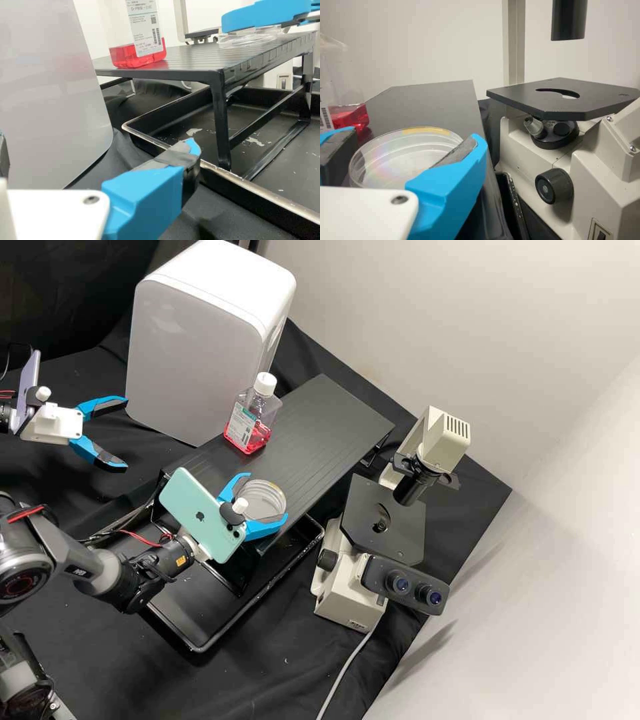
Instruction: Place the lid on the petri dish
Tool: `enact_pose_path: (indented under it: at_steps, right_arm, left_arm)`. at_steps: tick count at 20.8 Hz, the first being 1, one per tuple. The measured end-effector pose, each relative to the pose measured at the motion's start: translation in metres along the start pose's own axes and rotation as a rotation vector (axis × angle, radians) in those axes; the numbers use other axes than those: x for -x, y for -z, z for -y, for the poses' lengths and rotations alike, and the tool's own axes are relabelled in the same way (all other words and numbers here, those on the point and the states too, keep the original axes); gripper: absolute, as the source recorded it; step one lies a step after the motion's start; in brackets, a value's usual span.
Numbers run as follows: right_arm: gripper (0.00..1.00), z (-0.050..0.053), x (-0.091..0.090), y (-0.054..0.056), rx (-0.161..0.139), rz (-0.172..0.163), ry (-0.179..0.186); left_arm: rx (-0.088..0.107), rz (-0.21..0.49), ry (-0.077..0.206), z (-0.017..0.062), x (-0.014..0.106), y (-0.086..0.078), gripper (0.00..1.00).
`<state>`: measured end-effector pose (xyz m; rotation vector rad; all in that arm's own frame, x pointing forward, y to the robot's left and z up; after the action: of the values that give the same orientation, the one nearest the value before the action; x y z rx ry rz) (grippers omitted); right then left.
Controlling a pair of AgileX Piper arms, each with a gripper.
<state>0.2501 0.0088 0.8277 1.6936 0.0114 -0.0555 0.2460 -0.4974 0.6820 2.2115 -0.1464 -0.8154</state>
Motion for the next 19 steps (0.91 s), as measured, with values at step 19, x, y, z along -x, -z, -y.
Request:
enact_pose_path:
  at_steps: [19]
  right_arm:
    - [1.0, 0.0008, 0.0058, 0.0042, 0.025, -0.001, 0.011]
  left_arm:
    - [0.001, -0.002, 0.0, 0.0, 0.0, 0.0002, 1.0]
